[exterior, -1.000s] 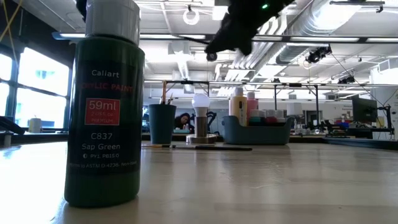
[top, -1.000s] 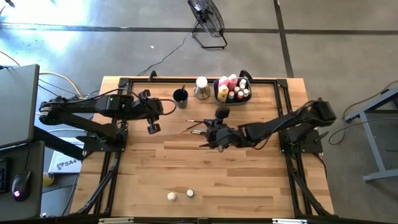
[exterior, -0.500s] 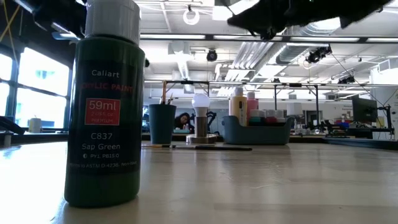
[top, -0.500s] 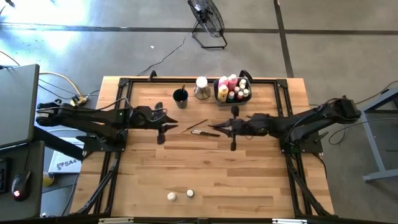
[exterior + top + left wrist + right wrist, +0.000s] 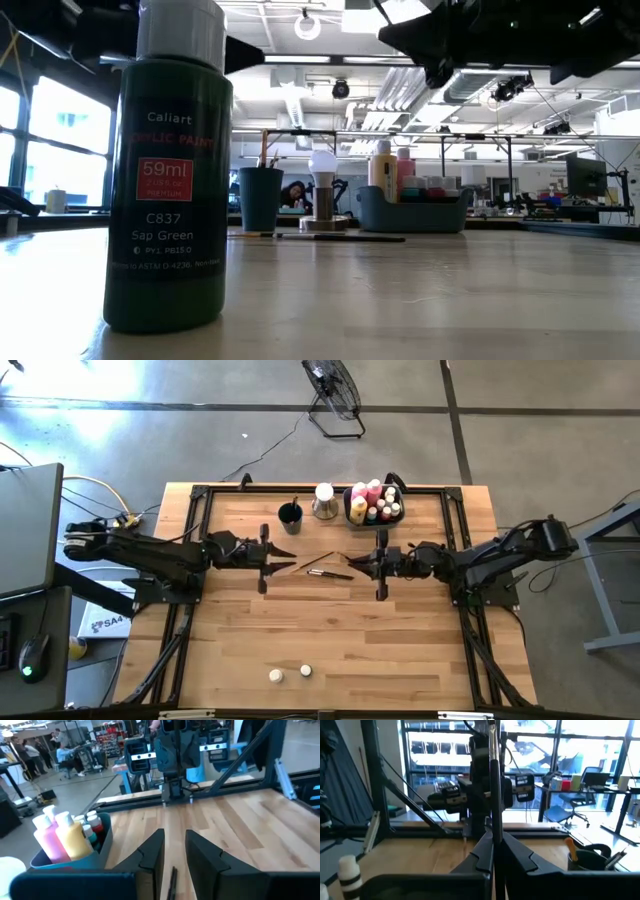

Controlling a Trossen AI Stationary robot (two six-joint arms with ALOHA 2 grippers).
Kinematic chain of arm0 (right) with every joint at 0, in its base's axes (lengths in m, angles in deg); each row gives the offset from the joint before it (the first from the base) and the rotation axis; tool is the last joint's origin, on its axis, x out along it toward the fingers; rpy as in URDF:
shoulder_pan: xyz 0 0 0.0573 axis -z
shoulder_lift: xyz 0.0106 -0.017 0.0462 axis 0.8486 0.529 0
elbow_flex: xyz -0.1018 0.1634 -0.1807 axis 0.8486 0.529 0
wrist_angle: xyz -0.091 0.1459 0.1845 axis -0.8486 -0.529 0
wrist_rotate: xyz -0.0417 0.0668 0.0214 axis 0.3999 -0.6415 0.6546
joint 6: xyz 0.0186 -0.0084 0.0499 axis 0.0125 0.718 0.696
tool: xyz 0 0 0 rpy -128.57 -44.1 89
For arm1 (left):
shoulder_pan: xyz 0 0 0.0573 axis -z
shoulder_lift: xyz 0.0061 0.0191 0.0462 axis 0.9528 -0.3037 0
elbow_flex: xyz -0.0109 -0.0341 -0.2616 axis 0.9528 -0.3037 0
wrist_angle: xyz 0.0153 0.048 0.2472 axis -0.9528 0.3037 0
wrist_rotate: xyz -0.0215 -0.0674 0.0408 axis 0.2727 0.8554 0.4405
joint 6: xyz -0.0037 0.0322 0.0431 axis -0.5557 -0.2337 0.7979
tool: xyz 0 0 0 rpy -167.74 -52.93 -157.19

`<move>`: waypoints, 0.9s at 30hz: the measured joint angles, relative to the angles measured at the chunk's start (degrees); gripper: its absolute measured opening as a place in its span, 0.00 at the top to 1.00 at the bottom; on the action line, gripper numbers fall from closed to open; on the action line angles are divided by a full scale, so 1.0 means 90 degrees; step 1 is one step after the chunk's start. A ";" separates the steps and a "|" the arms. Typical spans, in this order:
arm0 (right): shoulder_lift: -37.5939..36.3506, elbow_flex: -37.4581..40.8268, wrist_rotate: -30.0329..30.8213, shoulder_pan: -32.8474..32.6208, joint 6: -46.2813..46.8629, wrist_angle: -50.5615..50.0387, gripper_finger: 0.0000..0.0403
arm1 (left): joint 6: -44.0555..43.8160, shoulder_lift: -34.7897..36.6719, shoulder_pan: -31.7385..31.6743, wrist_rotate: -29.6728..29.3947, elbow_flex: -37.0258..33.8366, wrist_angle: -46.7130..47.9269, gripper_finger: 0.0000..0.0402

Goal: Pick & Place Paint Supplies
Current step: Put the silver paintbrush into the blue cup

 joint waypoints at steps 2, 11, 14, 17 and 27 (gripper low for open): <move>0.0008 0.0000 0.0003 0.0002 0.0000 -0.0046 0.97 | -0.0039 -0.0116 0.0000 -0.0041 0.0027 -0.0032 0.82; 0.0008 -0.0002 0.0008 0.0000 -0.0005 -0.0161 0.96 | -0.0070 -0.0680 0.0000 -0.0102 0.0432 -0.0100 0.80; 0.0008 0.0000 0.0017 0.0000 -0.0008 -0.0260 0.96 | -0.0057 -0.0867 0.0000 -0.0105 0.0570 -0.0098 0.74; 0.0008 -0.0002 0.0017 0.0000 -0.0015 -0.0281 0.96 | -0.0046 -0.1058 0.0000 -0.0101 0.0666 -0.0314 0.66; 0.0008 -0.0002 0.0014 0.0000 -0.0019 -0.0291 0.96 | -0.0075 -0.1671 0.0002 0.0401 0.0971 -0.1485 0.58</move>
